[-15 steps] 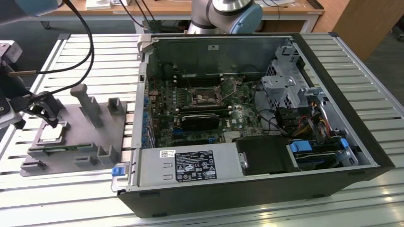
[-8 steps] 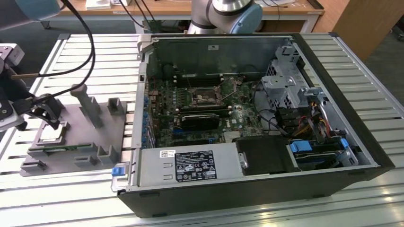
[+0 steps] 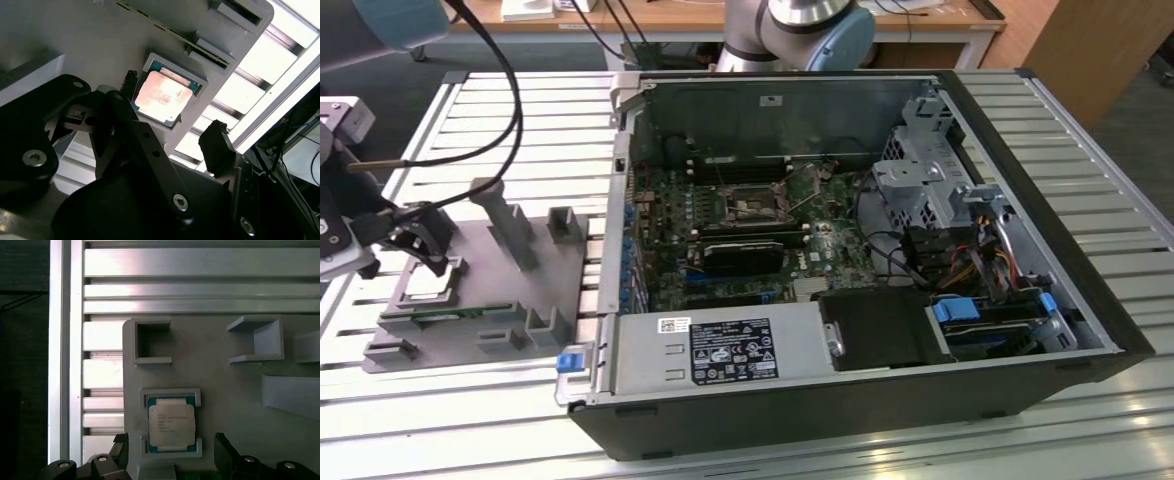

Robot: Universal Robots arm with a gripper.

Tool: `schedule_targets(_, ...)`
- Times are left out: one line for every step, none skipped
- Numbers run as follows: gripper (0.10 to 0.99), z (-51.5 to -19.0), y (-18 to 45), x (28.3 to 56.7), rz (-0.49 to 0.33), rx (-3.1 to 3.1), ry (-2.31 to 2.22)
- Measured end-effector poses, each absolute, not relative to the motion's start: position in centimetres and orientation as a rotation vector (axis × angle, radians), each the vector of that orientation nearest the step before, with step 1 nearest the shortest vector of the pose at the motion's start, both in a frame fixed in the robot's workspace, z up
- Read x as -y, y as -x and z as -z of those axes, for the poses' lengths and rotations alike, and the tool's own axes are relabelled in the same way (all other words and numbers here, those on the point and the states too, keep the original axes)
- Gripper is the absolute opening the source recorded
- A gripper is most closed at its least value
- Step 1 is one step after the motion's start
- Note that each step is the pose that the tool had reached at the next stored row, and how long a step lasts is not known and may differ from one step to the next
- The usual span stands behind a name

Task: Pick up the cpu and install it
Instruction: 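Pick up the cpu and move it towards the insertion slot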

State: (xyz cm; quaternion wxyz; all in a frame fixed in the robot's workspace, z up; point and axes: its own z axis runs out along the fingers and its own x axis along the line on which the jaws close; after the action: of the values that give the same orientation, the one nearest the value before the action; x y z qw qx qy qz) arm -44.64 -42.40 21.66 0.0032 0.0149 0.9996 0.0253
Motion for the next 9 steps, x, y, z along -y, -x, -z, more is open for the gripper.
schedule_targets(0.776, -21.59, 44.64, 42.4, -0.079, -3.134, -0.047)
schedule_targets(0.776, -21.52, 44.64, 42.4, -0.079, -3.134, -0.047)
schedule_targets(0.776, -21.45, 44.65, 42.4, -0.079, -3.134, -0.046)
schedule_targets(0.776, -21.37, 44.65, 42.4, -0.079, -3.134, -0.045)
schedule_targets(0.776, -21.31, 44.65, 42.4, -0.079, -3.134, -0.044)
schedule_targets(0.776, -21.26, 44.65, 42.4, -0.079, -3.134, -0.043)
schedule_targets(0.776, -21.21, 44.65, 42.4, -0.079, -3.135, -0.043)
schedule_targets(0.776, -21.16, 44.65, 42.4, -0.079, -3.135, -0.043)
schedule_targets(0.776, -21.12, 44.65, 42.4, -0.079, -3.135, -0.043)
